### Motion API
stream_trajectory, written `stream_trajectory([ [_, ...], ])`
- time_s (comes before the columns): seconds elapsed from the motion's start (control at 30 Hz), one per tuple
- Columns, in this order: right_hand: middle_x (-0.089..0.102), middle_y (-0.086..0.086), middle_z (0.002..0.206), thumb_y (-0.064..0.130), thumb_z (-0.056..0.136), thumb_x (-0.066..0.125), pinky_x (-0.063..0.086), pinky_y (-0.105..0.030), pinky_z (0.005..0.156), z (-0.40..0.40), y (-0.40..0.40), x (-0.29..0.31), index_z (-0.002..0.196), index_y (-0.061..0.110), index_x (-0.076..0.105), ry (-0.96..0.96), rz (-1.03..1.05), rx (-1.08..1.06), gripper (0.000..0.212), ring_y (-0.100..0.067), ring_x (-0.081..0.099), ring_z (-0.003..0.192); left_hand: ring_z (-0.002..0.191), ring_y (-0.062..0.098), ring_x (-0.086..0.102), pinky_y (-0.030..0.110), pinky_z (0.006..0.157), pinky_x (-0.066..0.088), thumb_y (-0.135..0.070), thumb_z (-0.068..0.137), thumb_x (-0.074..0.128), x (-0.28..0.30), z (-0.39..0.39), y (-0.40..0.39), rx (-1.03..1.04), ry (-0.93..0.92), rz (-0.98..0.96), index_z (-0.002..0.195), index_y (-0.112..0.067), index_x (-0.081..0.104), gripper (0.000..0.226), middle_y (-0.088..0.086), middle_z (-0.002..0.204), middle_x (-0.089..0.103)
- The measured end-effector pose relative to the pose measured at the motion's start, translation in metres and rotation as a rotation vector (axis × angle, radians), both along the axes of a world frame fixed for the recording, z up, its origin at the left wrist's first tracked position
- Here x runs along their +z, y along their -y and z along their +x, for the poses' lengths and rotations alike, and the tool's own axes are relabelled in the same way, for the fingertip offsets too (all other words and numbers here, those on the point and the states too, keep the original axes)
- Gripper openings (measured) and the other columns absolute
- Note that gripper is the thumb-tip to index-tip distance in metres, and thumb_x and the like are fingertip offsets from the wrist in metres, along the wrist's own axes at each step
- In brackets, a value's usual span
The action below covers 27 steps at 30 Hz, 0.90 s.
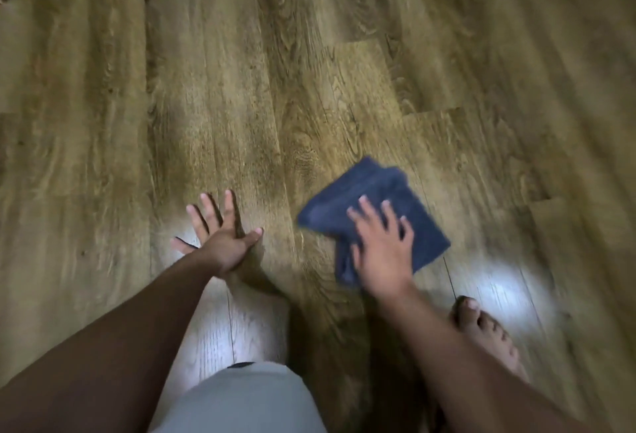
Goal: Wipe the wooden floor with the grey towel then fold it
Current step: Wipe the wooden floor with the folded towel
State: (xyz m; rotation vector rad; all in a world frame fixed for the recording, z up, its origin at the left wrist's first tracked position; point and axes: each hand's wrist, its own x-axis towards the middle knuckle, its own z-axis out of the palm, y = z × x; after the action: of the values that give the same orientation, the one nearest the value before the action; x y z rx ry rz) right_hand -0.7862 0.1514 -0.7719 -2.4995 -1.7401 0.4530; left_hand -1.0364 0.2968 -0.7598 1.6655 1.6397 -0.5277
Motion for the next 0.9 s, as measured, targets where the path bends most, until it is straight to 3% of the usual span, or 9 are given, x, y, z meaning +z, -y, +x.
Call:
stream_trajectory([
  [0.13,0.023,0.007,0.166,0.037,0.099,0.048,0.013,-0.057,0.118,0.102,-0.032,0.002,0.149,0.032,0.039,-0.002,-0.003,-0.331,0.051,-0.029,0.016,0.152,0.145,0.027,-0.038,0.074,0.107,-0.014,-0.080,0.086,0.041,0.000,0.005,-0.002,-0.040,-0.130,0.062,0.148,-0.048,-0.030,0.099,-0.003,0.154,-0.046],
  [0.27,0.025,0.005,0.165,0.040,0.102,0.044,0.009,-0.062,0.119,0.141,-0.033,0.005,0.147,0.029,0.041,-0.055,0.014,-0.381,0.046,-0.034,0.012,0.152,0.147,0.027,-0.033,0.074,0.107,-0.013,-0.069,0.090,0.045,0.014,0.019,-0.011,-0.353,-0.169,0.281,0.151,-0.043,-0.028,0.098,-0.005,0.156,-0.043],
  [0.4,0.028,0.007,0.164,0.040,0.101,0.046,0.007,-0.059,0.120,0.090,-0.018,0.008,0.147,0.030,0.044,-0.003,0.044,-0.348,0.047,-0.031,0.012,0.153,0.152,0.024,-0.022,0.070,0.114,0.004,-0.060,0.093,0.049,0.035,0.053,-0.034,-0.537,-0.124,0.272,0.158,-0.042,-0.005,0.086,-0.006,0.162,-0.032],
  [0.53,0.033,0.008,0.162,0.038,0.088,0.064,0.012,-0.058,0.119,-0.005,0.013,0.015,0.145,0.032,0.048,0.020,0.022,-0.156,0.060,-0.032,0.023,0.151,0.152,0.026,0.008,0.064,0.113,0.015,-0.055,0.095,0.049,0.054,0.112,-0.049,-0.561,-0.110,0.206,0.148,-0.034,0.043,0.058,0.002,0.164,0.017],
  [0.6,0.038,0.005,0.159,0.041,0.079,0.072,0.016,-0.058,0.117,-0.053,0.037,0.013,0.143,0.031,0.053,-0.014,-0.003,0.023,0.067,-0.034,0.032,0.148,0.148,0.025,0.016,0.064,0.111,0.017,-0.054,0.094,0.053,0.057,0.145,-0.049,-0.515,-0.056,0.175,0.138,-0.031,0.053,0.050,0.004,0.155,0.031],
  [0.7,0.039,0.002,0.159,0.045,0.076,0.075,0.019,-0.058,0.117,-0.088,0.068,0.007,0.142,0.030,0.052,-0.025,-0.067,0.236,0.071,-0.035,0.037,0.145,0.153,0.023,0.005,0.072,0.111,0.007,-0.053,0.093,0.059,0.050,0.185,-0.046,-0.397,0.085,0.153,0.145,-0.036,0.043,0.057,-0.001,0.163,0.017],
  [0.8,0.041,0.003,0.158,0.048,0.079,0.074,0.025,-0.054,0.116,-0.064,0.072,0.002,0.139,0.031,0.053,0.002,-0.038,0.301,0.065,-0.030,0.039,0.144,0.154,0.020,-0.012,0.074,0.110,-0.002,-0.055,0.094,0.057,0.035,0.204,-0.052,-0.275,0.127,0.153,0.151,-0.041,0.032,0.064,-0.010,0.168,-0.006],
  [0.9,0.045,0.007,0.154,0.045,0.077,0.074,0.031,-0.052,0.114,-0.021,0.059,0.004,0.136,0.032,0.056,0.005,-0.025,0.274,0.063,-0.027,0.043,0.142,0.154,0.020,-0.011,0.073,0.110,-0.002,-0.056,0.095,0.052,0.016,0.204,-0.061,-0.206,0.125,0.195,0.145,-0.041,0.041,0.053,-0.007,0.168,0.001],
])
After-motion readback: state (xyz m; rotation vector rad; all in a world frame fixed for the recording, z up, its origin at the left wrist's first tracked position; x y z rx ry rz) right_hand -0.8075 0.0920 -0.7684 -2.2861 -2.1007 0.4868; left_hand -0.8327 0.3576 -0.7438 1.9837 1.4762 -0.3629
